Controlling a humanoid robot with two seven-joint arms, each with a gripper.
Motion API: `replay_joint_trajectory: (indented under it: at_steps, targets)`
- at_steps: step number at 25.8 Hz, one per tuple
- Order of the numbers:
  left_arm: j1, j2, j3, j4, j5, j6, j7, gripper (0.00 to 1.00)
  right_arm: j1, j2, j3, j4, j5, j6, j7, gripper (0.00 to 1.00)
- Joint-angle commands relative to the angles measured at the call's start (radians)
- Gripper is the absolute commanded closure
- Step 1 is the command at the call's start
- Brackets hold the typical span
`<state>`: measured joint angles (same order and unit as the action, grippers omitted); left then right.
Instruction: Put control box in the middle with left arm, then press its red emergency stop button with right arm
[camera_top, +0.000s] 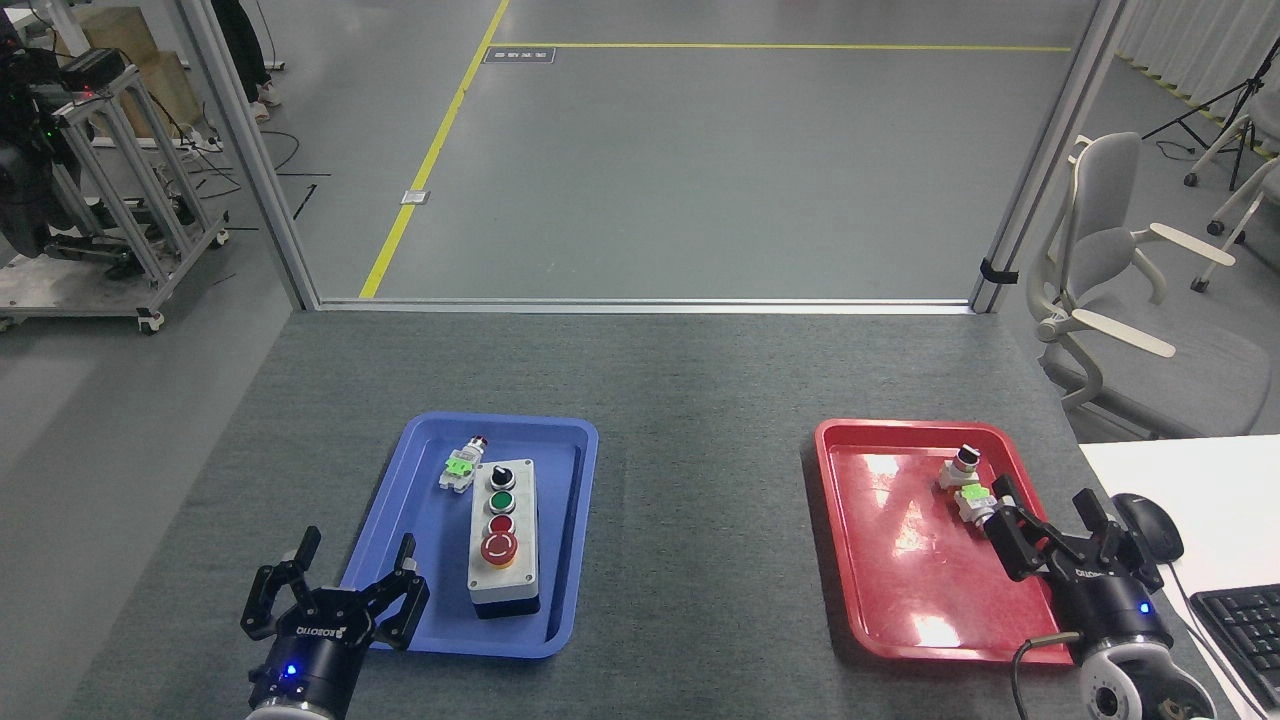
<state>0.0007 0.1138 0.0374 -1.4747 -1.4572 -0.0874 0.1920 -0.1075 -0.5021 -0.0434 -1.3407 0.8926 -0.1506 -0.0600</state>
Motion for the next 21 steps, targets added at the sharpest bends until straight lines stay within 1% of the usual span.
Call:
replay_joint_trajectory:
  at_steps: [1,6,10,13,14,18,21]
  targets:
    - [0.001,0.004,0.001,-0.009,0.000,-0.009,0.000,0.01,-0.032,-0.004,0.000,0.008,0.002,0.000,0.000,0.01]
    - [0.002,0.000,-0.001,-0.019,0.001,-0.012,0.001,0.01,-0.041,-0.003,-0.001,0.012,0.000,-0.001,0.000,0.01]
    - [-0.004,-0.002,-0.001,-0.018,0.001,-0.012,0.007,0.01,-0.026,0.002,0.000,0.015,0.000,0.000,0.000,0.01]
    - [-0.007,-0.003,-0.002,-0.012,0.000,-0.012,0.006,0.01,-0.041,0.007,-0.001,0.014,-0.006,-0.003,-0.008,0.01]
    - [-0.008,-0.006,-0.002,-0.016,0.001,-0.008,0.009,0.00,-0.043,0.000,-0.003,0.014,-0.006,-0.003,-0.008,0.01]
    - [-0.007,-0.010,-0.005,-0.018,0.003,-0.008,0.084,0.01,-0.058,-0.006,-0.006,0.021,-0.009,0.005,-0.003,0.01]
    - [-0.007,0.000,-0.005,-0.018,0.005,-0.018,0.092,0.01,-0.051,-0.003,-0.004,0.021,-0.012,0.002,-0.003,0.01]
